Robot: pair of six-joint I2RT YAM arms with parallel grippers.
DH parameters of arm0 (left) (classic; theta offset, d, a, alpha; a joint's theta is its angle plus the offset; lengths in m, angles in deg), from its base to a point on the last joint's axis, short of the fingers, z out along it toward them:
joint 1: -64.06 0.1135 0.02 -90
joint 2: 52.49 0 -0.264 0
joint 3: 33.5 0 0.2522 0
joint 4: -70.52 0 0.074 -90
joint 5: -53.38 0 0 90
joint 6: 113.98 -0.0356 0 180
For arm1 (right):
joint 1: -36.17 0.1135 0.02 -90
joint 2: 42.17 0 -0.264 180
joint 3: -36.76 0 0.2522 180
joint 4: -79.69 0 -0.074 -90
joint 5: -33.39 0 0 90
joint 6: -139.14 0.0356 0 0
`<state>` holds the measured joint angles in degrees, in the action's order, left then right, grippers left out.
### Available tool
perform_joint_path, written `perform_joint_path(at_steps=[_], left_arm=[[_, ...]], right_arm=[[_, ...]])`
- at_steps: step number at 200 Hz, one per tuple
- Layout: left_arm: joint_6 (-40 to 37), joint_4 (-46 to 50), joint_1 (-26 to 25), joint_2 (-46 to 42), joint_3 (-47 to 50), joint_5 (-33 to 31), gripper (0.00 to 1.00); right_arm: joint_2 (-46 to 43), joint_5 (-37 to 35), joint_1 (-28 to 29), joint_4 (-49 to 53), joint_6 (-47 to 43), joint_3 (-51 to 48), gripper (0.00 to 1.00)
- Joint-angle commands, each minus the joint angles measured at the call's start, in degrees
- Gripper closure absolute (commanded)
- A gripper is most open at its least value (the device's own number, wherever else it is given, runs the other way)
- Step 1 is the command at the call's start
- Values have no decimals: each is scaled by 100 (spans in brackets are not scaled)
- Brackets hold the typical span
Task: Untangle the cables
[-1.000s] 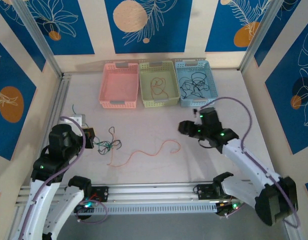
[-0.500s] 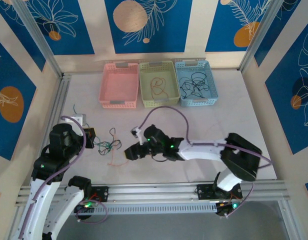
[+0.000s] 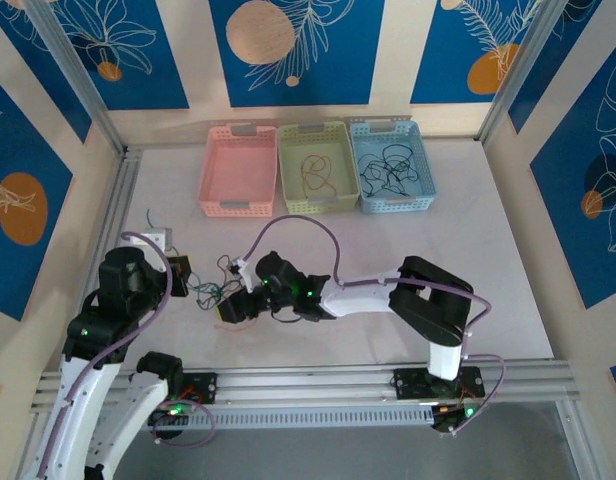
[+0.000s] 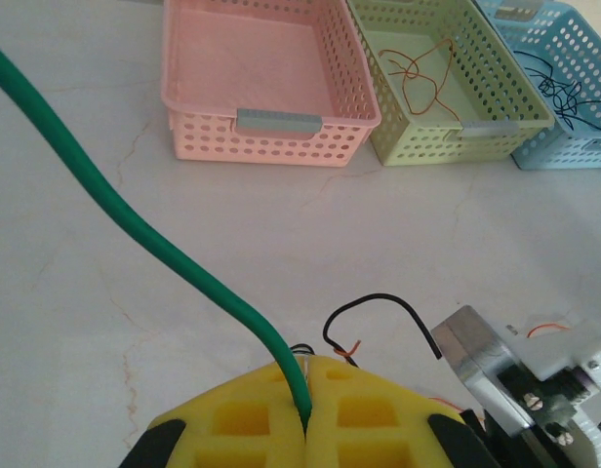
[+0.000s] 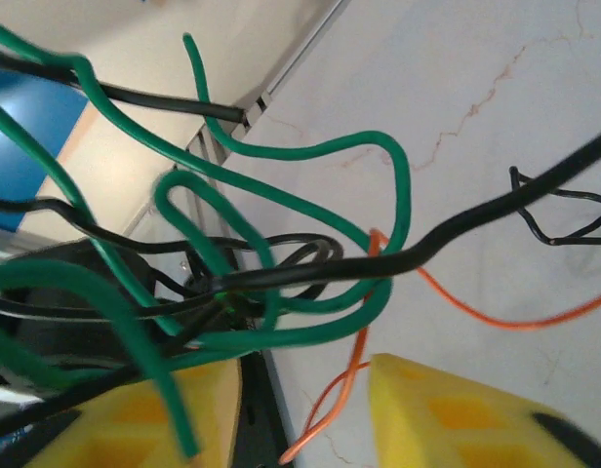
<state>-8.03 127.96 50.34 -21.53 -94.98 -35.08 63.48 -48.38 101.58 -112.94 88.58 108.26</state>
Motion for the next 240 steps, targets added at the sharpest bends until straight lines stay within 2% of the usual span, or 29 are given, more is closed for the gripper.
perform_joint_path(at_steps=[1, 12, 26, 42, 62, 75, 96, 118, 134, 153, 170, 184, 210, 222, 240], left_arm=[[-44, -158, 63, -11, -44, 110, 100], [-44, -158, 70, -20, -40, 107, 100], [-47, -158, 70, -11, -43, 110, 100], [-48, -152, 67, -20, -46, 93, 100], [-47, -143, 57, -54, -44, 57, 100], [-43, -133, 67, -71, -53, 31, 100], [-43, -132, 70, -88, -53, 16, 100], [-36, -137, 63, -90, -53, 22, 100], [-41, -148, 66, -85, -53, 39, 100], [-43, -132, 65, -79, -61, 18, 100], [-33, -138, 65, -99, -53, 4, 100], [-44, -141, 71, -73, -48, 28, 100], [-47, -138, 70, -19, -53, 83, 100], [-47, -141, 70, -24, -45, 83, 100], [-43, -150, 67, -35, -44, 92, 100]], right_arm=[[20, 81, 7, -201, -14, -69, 73], [12, 71, -26, -280, 0, -158, 78], [-11, 109, -74, -337, -6, -230, 90], [-181, -38, -150, -310, -54, -441, 100], [-601, -177, -448, -130, -81, -866, 100], [-1100, -371, -856, 188, -86, -1294, 100], [-2185, -289, -1880, 611, 57, -2199, 100], [-3550, -33, -3568, 1345, 260, -3078, 100], [-4436, 319, -4672, 2021, 266, -3332, 100], [-5006, 151, -5477, 3247, -41, -3128, 100], [-5093, 378, -6052, 3590, -141, -3111, 100], [-4959, 344, -6109, 3924, -201, -2952, 100], [-4531, -126, -5818, 4986, -195, -2464, 100], [-4379, -348, -5518, 5290, -247, -2295, 100], [-4120, -766, -4835, 5604, -355, -2053, 94]])
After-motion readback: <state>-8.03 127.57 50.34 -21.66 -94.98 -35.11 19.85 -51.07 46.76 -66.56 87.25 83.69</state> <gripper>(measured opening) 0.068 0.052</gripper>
